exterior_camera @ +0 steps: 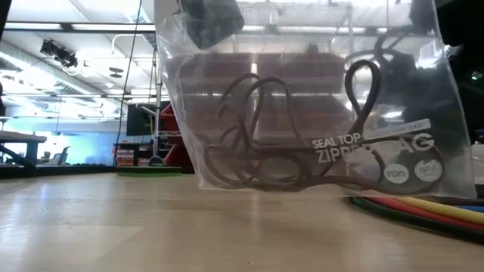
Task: Sort rubber bands
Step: Put the black rubber band into the transparent zip bag
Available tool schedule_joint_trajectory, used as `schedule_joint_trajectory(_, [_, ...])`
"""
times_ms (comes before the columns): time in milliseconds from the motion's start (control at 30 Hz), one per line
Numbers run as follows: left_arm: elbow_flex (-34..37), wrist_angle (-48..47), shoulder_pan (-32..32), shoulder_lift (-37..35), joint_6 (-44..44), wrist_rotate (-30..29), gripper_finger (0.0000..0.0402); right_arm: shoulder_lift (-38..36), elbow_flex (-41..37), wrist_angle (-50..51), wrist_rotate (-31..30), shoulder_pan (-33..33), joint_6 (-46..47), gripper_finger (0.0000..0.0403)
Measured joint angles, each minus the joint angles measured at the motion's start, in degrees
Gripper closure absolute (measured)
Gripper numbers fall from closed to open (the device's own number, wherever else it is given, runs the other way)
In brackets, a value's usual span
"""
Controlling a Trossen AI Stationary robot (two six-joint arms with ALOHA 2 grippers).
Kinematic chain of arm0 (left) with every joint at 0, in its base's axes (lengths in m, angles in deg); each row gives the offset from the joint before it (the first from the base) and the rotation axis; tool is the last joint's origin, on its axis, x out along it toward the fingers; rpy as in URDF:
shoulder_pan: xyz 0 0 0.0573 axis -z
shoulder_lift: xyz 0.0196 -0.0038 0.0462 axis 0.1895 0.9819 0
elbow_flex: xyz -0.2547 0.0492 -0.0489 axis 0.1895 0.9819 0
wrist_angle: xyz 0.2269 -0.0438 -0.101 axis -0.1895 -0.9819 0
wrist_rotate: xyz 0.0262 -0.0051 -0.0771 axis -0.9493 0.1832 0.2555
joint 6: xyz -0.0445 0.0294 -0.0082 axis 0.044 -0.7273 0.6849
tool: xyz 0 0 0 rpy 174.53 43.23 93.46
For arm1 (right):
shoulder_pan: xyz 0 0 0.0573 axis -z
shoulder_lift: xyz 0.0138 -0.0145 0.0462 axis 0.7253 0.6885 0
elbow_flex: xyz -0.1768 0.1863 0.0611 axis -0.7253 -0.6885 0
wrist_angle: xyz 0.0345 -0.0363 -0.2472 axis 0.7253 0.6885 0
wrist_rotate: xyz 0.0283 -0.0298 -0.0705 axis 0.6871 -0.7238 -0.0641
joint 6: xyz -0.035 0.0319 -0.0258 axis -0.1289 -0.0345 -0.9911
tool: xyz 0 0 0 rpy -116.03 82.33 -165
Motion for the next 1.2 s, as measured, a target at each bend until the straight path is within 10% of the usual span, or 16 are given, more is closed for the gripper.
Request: schedule_joint_trajectory(1200, [0.0, 0.2, 0.0, 0.0, 0.0, -0.9, 0.0401, -7.4, 33.2, -7.0, -7.5, -8.5, -38.4, 0.0403])
